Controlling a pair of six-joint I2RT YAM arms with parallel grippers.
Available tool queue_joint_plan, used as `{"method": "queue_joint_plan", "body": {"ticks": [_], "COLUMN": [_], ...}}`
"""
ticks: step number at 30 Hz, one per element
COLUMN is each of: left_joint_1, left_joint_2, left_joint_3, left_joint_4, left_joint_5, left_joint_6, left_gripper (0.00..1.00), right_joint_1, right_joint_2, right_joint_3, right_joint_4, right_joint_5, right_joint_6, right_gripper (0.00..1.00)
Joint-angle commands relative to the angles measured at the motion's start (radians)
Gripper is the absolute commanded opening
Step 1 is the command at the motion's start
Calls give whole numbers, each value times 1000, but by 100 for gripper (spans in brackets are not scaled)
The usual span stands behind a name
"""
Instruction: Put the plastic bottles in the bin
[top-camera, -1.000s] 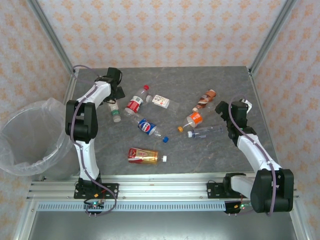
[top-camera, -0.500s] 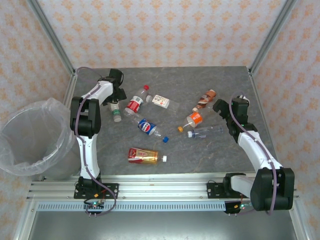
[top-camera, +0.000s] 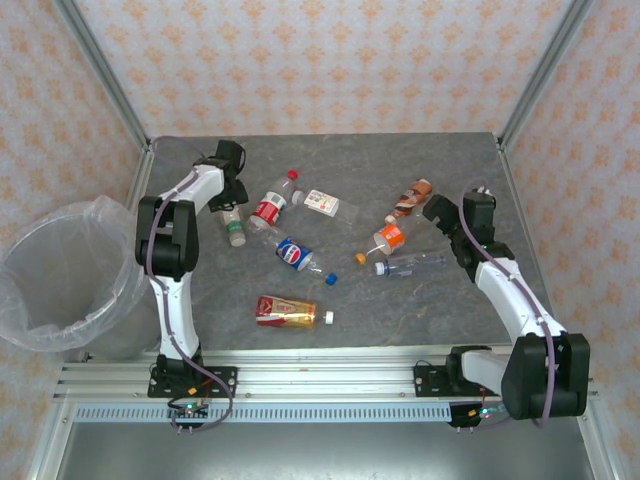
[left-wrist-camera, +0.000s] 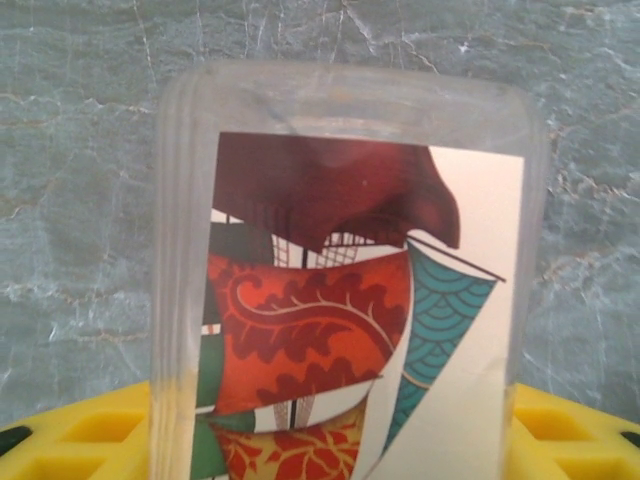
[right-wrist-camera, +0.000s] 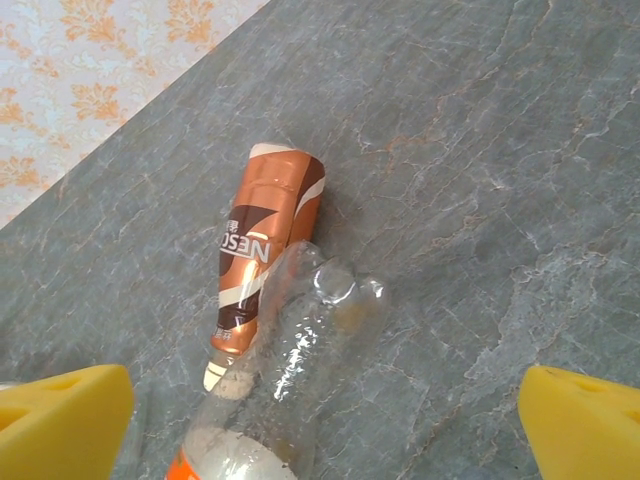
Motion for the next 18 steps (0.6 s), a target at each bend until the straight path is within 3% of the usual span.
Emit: {"method": "queue_joint_plan", "body": {"ticks": [1,10,18], "left_joint_1": [-28,-108,-113], "left_joint_2": [-114,-375,-613], "left_joint_3": [-23,-89,-94], "left_joint_4": [25,25,-26], "left_joint_5": [3,-41,-31], "left_joint_6": [31,11,31], "left_gripper": [52,48,47], "right_joint_1": [27,90,123], "right_joint_2": [5,67,98], "right_joint_3": [30,85,127], "right_joint_4": [48,71,130], "right_joint_5": [-9,-42,-60], "right_joint_6": [-7,-47,-24], "right_gripper": [99,99,99]}}
